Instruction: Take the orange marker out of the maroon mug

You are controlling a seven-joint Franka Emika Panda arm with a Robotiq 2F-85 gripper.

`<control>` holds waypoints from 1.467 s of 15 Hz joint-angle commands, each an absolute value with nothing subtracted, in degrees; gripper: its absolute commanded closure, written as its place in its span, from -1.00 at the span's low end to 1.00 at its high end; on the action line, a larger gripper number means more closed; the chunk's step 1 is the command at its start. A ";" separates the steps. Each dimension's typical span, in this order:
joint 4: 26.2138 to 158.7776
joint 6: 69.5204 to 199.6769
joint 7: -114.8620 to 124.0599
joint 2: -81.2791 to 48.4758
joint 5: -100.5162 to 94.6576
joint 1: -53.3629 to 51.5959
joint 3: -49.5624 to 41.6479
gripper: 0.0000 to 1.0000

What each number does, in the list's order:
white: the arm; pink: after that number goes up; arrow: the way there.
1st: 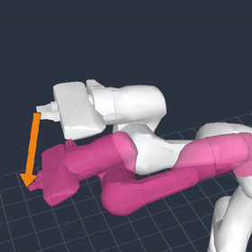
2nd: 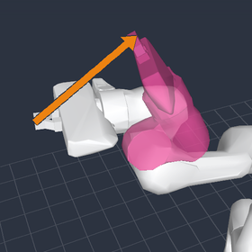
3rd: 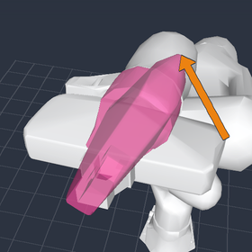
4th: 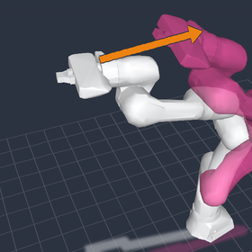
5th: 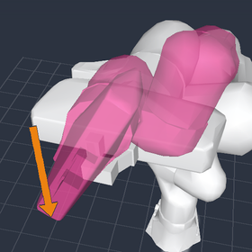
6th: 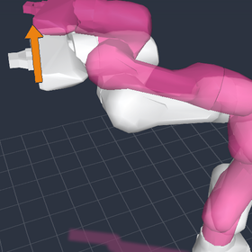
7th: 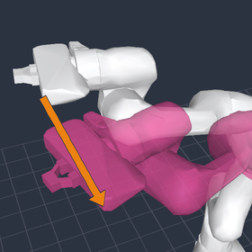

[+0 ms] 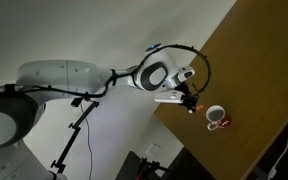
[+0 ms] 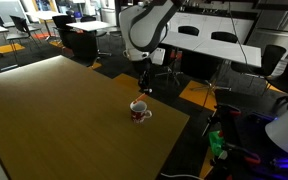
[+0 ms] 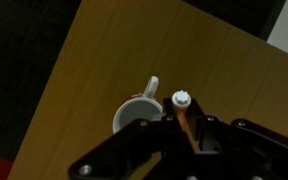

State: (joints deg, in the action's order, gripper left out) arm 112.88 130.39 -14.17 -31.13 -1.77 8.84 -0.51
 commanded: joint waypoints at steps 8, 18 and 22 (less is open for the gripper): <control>115.63 140.99 -11.61 -31.78 -2.16 2.23 2.28 0.91; 113.90 169.14 2.47 -45.51 -1.33 -6.81 1.26 0.91; 113.22 172.37 3.67 -49.25 -1.04 -8.13 0.60 0.91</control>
